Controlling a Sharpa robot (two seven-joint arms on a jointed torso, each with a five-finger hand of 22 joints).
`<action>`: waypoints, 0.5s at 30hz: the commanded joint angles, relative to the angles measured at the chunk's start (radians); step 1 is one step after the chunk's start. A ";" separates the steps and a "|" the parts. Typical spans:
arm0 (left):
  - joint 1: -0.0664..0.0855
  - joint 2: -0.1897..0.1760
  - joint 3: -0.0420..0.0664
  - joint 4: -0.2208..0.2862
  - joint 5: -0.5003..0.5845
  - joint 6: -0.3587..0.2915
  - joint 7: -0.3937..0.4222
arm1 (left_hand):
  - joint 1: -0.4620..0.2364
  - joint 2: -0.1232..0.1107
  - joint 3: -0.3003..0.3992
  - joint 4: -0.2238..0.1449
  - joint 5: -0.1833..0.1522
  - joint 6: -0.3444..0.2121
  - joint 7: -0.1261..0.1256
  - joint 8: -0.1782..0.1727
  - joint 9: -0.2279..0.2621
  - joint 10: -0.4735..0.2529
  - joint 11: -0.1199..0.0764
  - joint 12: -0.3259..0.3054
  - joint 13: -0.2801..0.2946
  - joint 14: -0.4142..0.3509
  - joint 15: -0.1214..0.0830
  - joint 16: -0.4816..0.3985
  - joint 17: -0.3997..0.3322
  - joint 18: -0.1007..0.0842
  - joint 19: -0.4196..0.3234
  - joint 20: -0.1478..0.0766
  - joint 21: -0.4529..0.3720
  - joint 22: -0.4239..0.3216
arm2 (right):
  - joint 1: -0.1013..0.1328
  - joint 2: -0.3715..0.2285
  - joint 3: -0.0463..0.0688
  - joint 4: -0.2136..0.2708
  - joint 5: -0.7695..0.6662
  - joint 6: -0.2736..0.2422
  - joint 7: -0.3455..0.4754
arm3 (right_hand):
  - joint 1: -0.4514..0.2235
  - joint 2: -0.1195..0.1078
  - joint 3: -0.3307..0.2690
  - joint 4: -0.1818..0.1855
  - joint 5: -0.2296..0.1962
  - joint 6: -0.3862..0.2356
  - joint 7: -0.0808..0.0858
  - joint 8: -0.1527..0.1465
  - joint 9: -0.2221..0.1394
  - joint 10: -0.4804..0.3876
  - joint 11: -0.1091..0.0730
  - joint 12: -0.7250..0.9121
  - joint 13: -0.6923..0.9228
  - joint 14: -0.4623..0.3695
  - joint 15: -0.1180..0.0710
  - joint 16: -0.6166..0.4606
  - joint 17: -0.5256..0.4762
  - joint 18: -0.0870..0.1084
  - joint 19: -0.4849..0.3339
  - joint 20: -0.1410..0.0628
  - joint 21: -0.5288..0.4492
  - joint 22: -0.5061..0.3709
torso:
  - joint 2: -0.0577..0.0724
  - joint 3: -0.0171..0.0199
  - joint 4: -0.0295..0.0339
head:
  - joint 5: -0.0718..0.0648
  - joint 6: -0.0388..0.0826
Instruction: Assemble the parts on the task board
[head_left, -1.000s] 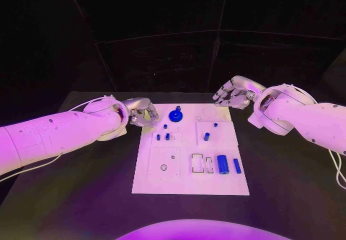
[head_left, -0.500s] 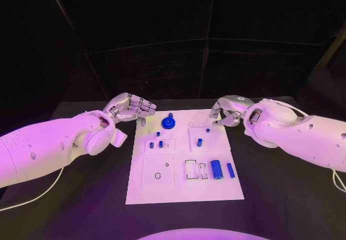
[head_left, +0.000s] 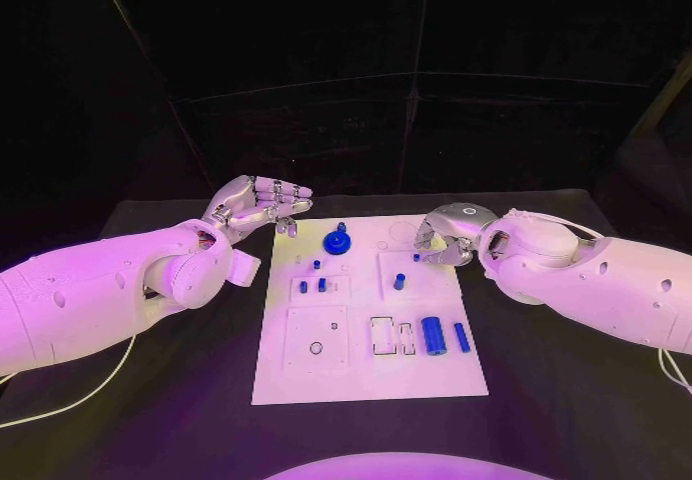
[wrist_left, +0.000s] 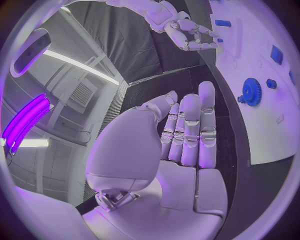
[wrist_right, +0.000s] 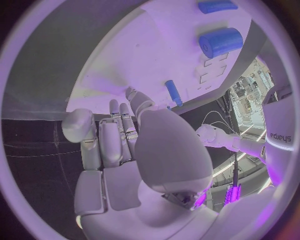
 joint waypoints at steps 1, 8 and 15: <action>0.001 -0.001 0.001 0.003 0.048 0.013 0.046 | -0.006 0.007 -0.003 0.001 -0.003 0.007 -0.003 0.004 -0.001 0.007 0.001 0.007 0.001 -0.006 0.000 -0.004 -0.001 0.021 -0.007 0.001 -0.004 -0.001 | -0.002 0.005 0.000 -0.001 -0.028 0.018 0.016 | 0.005 -0.003 0.013 -0.004 -0.006 0.005 0.000 -0.005 0.002 0.004 0.001 -0.005 -0.010 0.038 0.005 -0.005 -0.001 0.004 0.004 0.007 0.007 0.003 | 0.000 0.0003 -0.0008 | 0.001 -0.004; 0.001 -0.001 0.001 0.000 0.050 0.011 0.046 | -0.005 0.006 -0.004 0.000 -0.003 0.008 -0.002 0.004 -0.001 0.008 0.001 0.009 0.001 -0.007 -0.001 -0.006 -0.004 0.021 -0.008 0.001 -0.005 -0.002 | -0.006 0.017 -0.001 -0.004 -0.021 0.026 0.028 | 0.009 0.000 0.047 -0.013 -0.022 0.016 -0.002 -0.009 0.003 0.020 -0.001 -0.008 -0.033 0.038 0.003 -0.004 -0.002 0.002 0.007 0.005 0.013 0.011 | 0.000 0.0005 -0.0011 | 0.004 -0.008; 0.001 -0.001 0.001 -0.003 0.050 0.012 0.044 | -0.005 0.006 -0.004 -0.001 -0.003 0.008 -0.001 0.005 -0.001 0.009 0.001 0.010 0.001 -0.008 -0.001 -0.006 -0.004 0.021 -0.008 0.001 -0.005 -0.002 | -0.008 0.026 -0.001 -0.010 -0.013 0.039 0.030 | 0.006 0.008 0.084 -0.016 -0.036 0.036 -0.002 -0.007 0.005 0.044 -0.004 -0.006 -0.052 0.039 0.000 -0.004 -0.006 0.000 0.014 0.004 0.023 0.026 | 0.000 0.0005 -0.0005 | 0.004 -0.011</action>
